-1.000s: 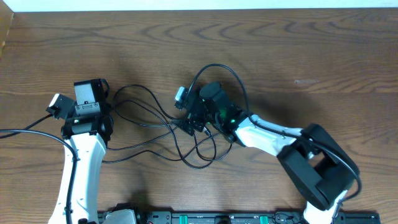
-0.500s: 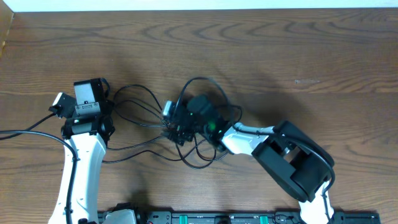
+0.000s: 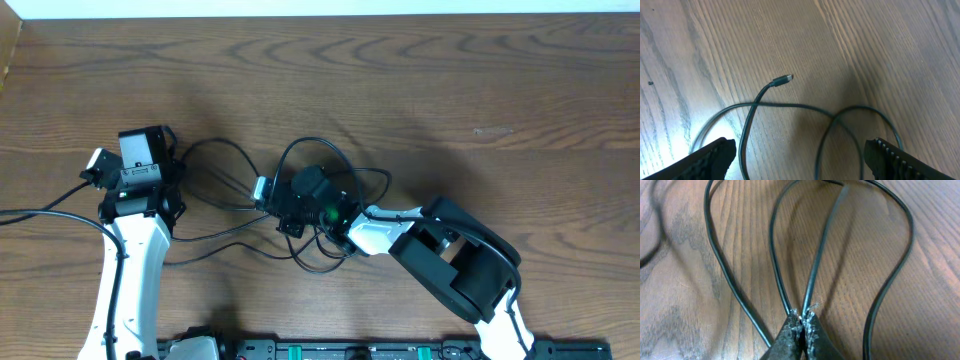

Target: Untangle cables

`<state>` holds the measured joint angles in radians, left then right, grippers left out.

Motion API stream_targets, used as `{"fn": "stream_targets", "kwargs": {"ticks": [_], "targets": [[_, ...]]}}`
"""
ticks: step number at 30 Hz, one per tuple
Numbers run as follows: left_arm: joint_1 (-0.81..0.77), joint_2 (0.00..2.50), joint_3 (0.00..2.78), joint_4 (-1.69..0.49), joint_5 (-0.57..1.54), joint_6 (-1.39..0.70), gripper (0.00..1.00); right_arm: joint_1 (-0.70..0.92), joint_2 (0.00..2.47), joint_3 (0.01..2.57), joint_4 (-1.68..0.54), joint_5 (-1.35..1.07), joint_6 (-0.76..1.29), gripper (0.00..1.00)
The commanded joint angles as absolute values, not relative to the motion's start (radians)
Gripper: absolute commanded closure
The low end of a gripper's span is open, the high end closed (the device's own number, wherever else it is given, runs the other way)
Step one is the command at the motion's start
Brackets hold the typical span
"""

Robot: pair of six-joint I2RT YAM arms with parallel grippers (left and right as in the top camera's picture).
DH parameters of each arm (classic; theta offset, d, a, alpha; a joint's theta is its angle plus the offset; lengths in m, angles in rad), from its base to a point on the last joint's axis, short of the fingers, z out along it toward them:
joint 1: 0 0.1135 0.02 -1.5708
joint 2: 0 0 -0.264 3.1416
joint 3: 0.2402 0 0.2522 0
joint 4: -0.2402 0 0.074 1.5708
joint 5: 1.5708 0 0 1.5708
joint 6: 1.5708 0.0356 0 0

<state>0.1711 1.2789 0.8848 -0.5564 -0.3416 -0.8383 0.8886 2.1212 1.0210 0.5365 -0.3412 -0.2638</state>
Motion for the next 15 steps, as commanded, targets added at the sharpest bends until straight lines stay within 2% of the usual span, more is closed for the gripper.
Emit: {"fn": "stream_targets", "kwargs": {"ticks": [1,4,6,9,11,13,15], "targets": [[0.175,1.274,0.884,-0.556,-0.347,-0.844,0.13,0.889,2.130,1.027,0.542,-0.329,-0.254,0.99],[0.175,1.274,0.884,-0.557,-0.347,-0.844,0.13,0.889,2.131,1.027,0.535,-0.315,-0.253,0.98],[0.175,1.274,0.884,-0.557,-0.347,-0.844,0.13,0.889,2.131,1.027,0.535,-0.312,-0.240,0.83],[0.175,1.274,0.884,-0.557,-0.347,-0.844,0.13,0.889,2.131,1.027,0.535,-0.304,-0.240,0.95],[0.175,1.274,0.884,-0.556,-0.347,-0.844,0.13,0.888,2.131,1.027,0.534,-0.299,-0.240,0.93],[0.175,1.274,0.884,-0.557,-0.347,-0.844,0.13,0.887,2.131,1.027,0.532,-0.293,-0.240,0.73],[0.175,1.274,0.884,-0.556,-0.347,-0.844,0.13,0.886,2.131,1.027,0.531,-0.289,-0.240,0.68]]}}
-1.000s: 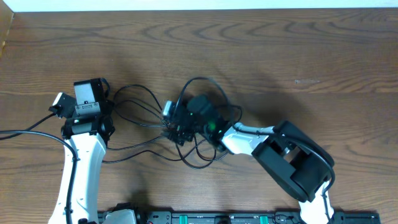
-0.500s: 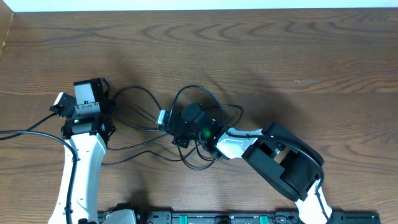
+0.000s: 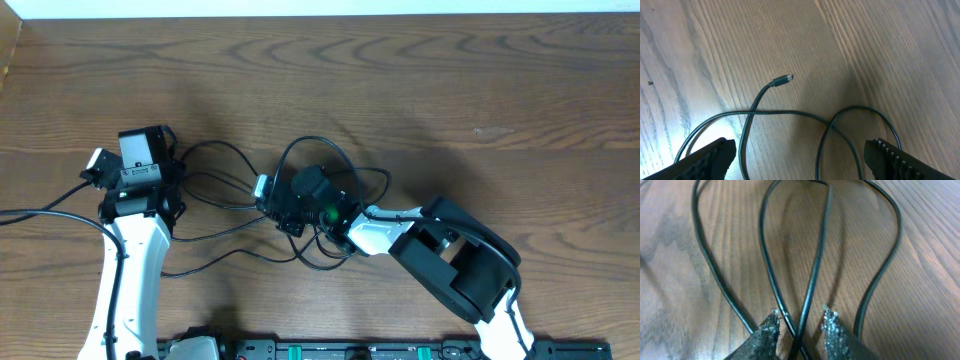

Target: Untangle cables

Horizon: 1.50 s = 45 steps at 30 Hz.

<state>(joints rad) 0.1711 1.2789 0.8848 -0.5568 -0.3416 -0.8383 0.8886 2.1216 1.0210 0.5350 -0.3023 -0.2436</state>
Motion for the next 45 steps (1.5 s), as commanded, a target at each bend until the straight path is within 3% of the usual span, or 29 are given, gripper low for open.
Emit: {"fn": "stream_targets", "kwargs": {"ticks": [1,7,11,21,36,45], "targets": [[0.175,1.274,0.884,-0.556,-0.347,-0.844,0.13,0.884,2.132,1.027,0.531,-0.290,-0.240,0.67],[0.175,1.274,0.884,-0.556,-0.347,-0.845,0.13,0.884,2.166,1.027,0.539,-0.290,-0.240,0.63],[0.175,1.274,0.884,-0.556,-0.347,-0.844,0.13,0.884,2.187,1.027,0.564,-0.290,-0.194,0.78],[0.175,1.274,0.884,-0.545,-0.347,-0.844,0.13,0.836,2.108,1.027,0.570,-0.290,-0.111,0.99],[0.175,1.274,0.884,-0.544,-0.347,-0.844,0.13,0.583,1.624,1.027,0.109,0.169,-0.075,0.99],[0.175,1.274,0.884,-0.544,-0.347,-0.844,0.13,0.443,1.572,1.027,-0.101,0.163,0.084,0.99]]}}
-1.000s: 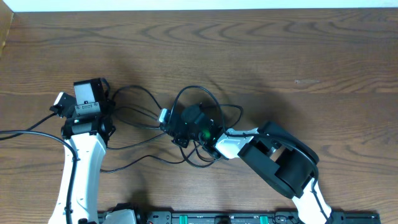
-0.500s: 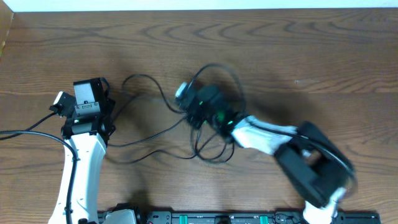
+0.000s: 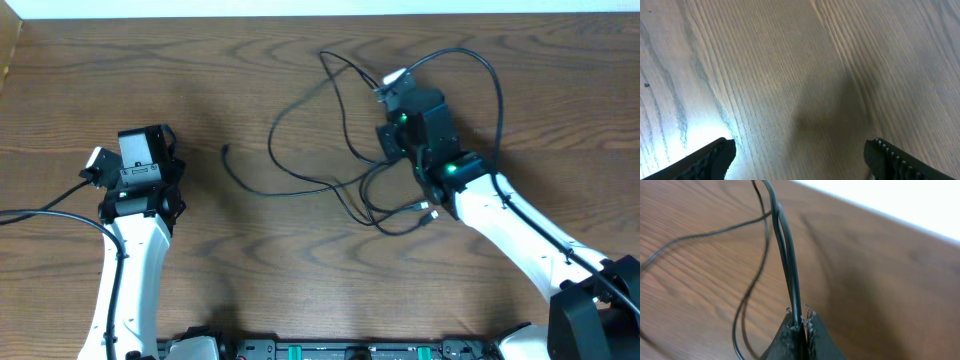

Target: Untangle cables

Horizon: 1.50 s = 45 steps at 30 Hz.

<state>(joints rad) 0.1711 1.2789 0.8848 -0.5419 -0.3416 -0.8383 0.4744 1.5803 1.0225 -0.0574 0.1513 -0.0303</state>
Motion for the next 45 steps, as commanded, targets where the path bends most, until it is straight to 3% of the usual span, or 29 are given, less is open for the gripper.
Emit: {"fn": "stream_targets", "kwargs": {"ticks": [1,8,12,15,27,32,38,41,45], "targets": [[0.175,1.274,0.884,-0.544,-0.347,-0.845,0.13,0.436,1.572,1.027,-0.118,0.149,0.097,0.98],[0.175,1.274,0.884,-0.545,-0.347,-0.844,0.13,0.437,1.572,1.027,-0.151,0.041,0.100,0.76],[0.175,1.274,0.884,-0.545,-0.347,-0.844,0.13,0.437,1.572,1.027,-0.160,0.037,0.100,0.46],[0.175,1.274,0.884,-0.545,-0.347,-0.844,0.13,0.437,1.572,1.027,-0.162,0.015,0.101,0.35],[0.175,1.274,0.884,-0.545,-0.347,-0.844,0.13,0.432,1.734,1.027,-0.008,0.075,0.096,0.25],[0.175,1.274,0.884,-0.545,-0.347,-0.844,0.13,0.430,1.896,1.026,0.202,0.109,0.073,0.30],[0.175,1.274,0.884,-0.545,-0.347,-0.844,0.13,0.426,1.966,1.027,0.349,0.219,0.074,0.28],[0.175,1.274,0.884,-0.545,-0.347,-0.844,0.13,0.421,1.966,1.027,0.356,0.218,0.074,0.54],[0.175,1.274,0.884,-0.545,-0.347,-0.844,0.13,0.412,1.966,1.027,0.366,0.219,0.074,0.59]]}}
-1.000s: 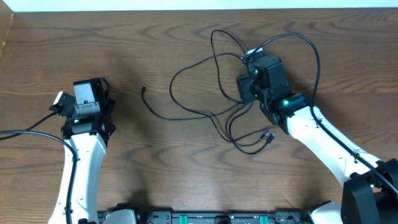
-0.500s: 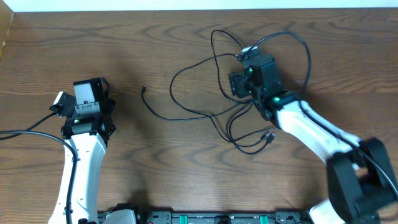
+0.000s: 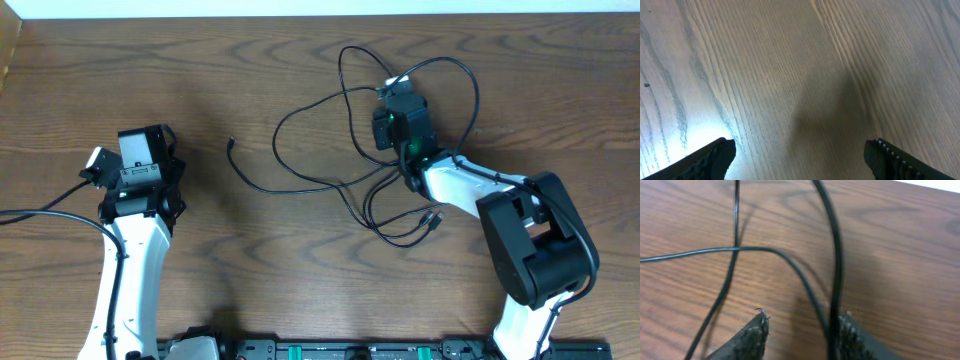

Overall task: Untangle cables
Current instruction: 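Lift the right gripper upward toward the top right, raising the black cable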

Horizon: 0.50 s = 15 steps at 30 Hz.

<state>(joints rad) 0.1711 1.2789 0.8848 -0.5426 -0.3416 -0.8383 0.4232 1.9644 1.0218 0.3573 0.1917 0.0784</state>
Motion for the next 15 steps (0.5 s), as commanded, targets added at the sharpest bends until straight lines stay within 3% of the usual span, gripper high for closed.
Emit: {"fn": "stream_targets", "kwargs": {"ticks": [1,4,6,15], "targets": [[0.175,1.274,0.884,-0.545,-0.347,-0.844,0.13,0.407,1.966,1.027,0.382,0.219,0.074,0.64],[0.175,1.274,0.884,-0.545,-0.347,-0.844,0.13,0.395,1.965,1.027,0.420,0.218,0.074,0.91],[0.175,1.274,0.884,-0.545,-0.347,-0.844,0.13,0.392,1.959,1.027,0.434,0.218,0.074,0.99],[0.175,1.274,0.884,-0.545,-0.347,-0.844,0.13,0.393,1.791,1.027,0.428,0.097,0.074,0.99]]}}
